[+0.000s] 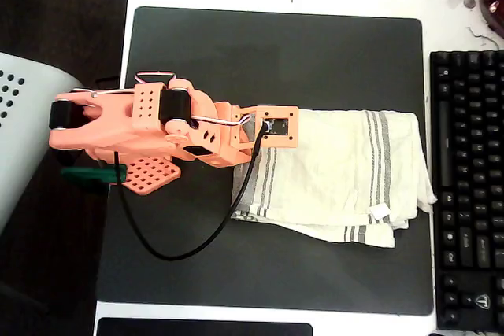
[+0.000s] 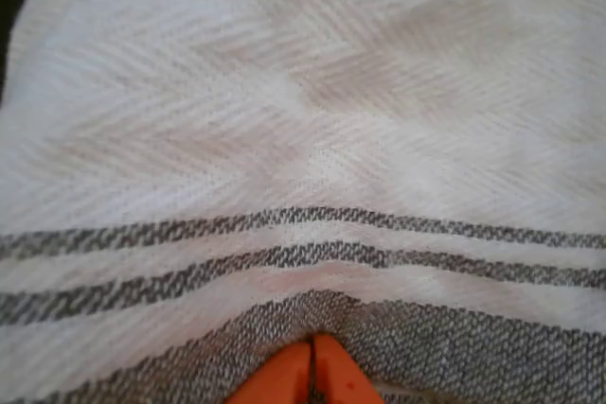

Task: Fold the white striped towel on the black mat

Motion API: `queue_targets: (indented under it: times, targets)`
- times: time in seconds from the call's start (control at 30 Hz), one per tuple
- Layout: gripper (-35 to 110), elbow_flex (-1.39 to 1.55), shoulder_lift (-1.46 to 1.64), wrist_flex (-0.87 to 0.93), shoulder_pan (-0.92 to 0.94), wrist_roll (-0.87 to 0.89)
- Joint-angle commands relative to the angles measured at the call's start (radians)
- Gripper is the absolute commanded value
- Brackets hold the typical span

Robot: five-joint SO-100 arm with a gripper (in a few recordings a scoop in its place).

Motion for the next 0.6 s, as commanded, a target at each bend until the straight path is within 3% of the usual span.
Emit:
queue_targets:
  times: [0.0, 0.57]
  targets:
    - [0, 0.021, 0.026, 0.005, -0.011, 0.000]
    - [0, 0.021, 0.026, 0.005, -0.005, 0.000]
